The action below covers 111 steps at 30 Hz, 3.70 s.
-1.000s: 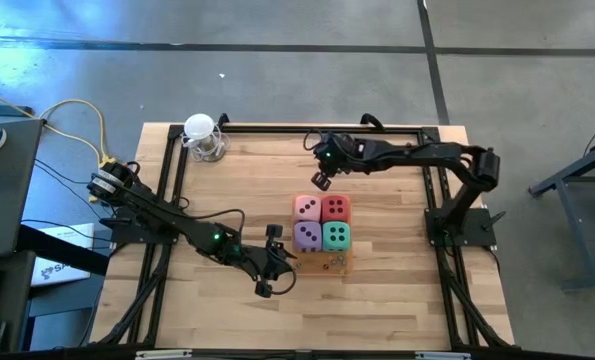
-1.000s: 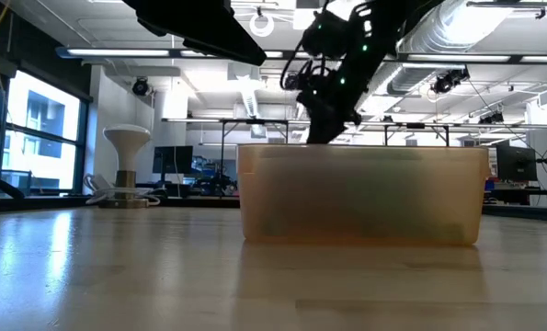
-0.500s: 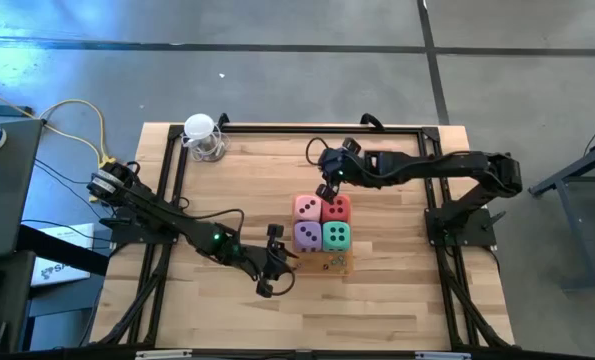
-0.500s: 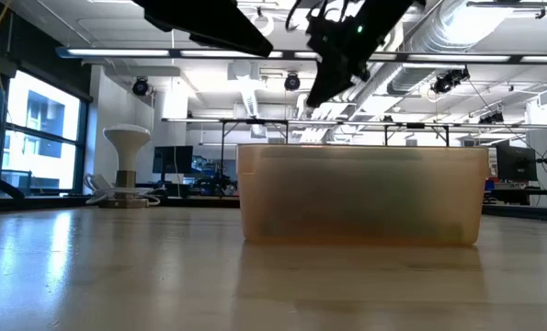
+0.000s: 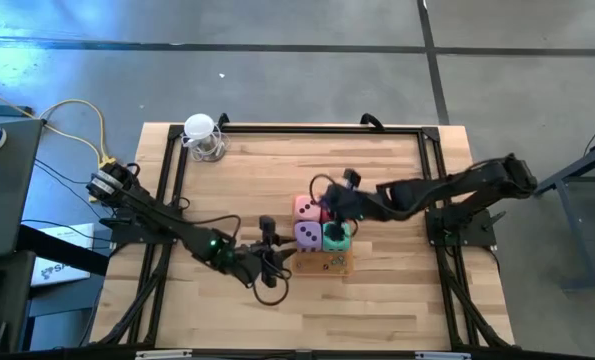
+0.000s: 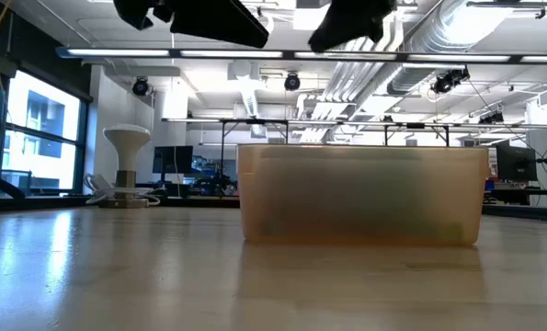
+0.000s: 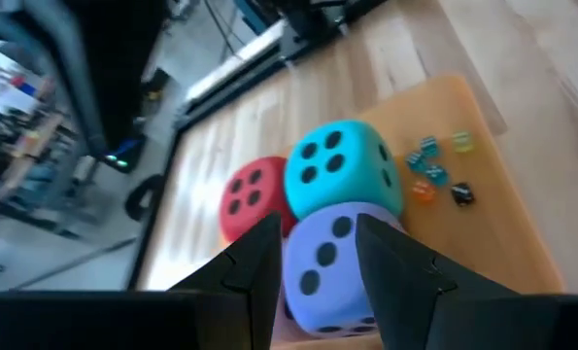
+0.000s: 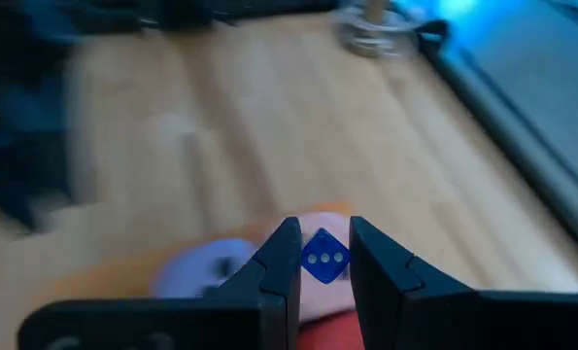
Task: Pick & Place Dice
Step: Put the small dark blue die into the orange bin
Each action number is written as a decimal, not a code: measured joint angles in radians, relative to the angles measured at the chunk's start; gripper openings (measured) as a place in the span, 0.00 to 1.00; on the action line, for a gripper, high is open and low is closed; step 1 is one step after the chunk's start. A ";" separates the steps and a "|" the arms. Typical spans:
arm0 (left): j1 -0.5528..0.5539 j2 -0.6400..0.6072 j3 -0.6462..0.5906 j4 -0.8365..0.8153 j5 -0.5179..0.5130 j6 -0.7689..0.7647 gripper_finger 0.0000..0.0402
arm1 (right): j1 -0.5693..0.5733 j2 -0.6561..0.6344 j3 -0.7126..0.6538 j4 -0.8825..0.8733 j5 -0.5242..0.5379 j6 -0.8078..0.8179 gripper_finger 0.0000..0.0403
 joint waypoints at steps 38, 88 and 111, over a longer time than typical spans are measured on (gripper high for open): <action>-0.022 0.004 0.000 0.458 -0.047 0.021 0.32 | 0.310 0.066 -0.001 0.436 0.125 -0.026 0.13; 0.003 0.004 0.000 0.515 -0.039 0.050 0.22 | 0.289 0.066 0.000 0.406 0.151 0.009 0.14; 0.000 0.004 0.000 0.398 -0.011 -0.046 0.21 | 0.289 0.066 -0.001 0.393 0.248 -0.015 0.50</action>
